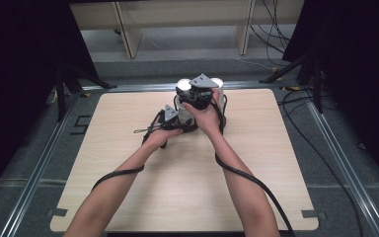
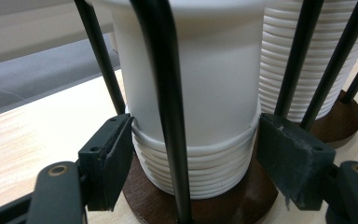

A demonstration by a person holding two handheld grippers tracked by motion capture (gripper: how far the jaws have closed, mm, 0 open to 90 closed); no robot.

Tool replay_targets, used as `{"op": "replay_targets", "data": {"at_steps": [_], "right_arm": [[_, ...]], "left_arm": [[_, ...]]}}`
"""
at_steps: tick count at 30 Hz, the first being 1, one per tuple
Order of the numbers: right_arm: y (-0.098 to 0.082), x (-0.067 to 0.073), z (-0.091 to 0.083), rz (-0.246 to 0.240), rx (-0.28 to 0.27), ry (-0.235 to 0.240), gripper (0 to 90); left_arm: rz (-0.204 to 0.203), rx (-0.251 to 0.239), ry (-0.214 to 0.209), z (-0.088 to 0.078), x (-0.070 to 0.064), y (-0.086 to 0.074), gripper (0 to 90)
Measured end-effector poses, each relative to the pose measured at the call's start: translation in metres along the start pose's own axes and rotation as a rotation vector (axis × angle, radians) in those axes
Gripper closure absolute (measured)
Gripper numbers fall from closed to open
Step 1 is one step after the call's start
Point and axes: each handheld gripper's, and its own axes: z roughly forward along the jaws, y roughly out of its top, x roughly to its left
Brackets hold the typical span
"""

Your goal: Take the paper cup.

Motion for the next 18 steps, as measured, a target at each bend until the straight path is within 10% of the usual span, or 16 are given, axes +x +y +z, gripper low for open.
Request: {"op": "replay_targets", "data": {"at_steps": [18], "right_arm": [[0.018, 0.002, -0.012, -0.028, -0.044, -0.001, 35.7]], "left_arm": [[0.019, -0.002, -0.003, 0.001, 0.0, 0.0, 27.3]]}}
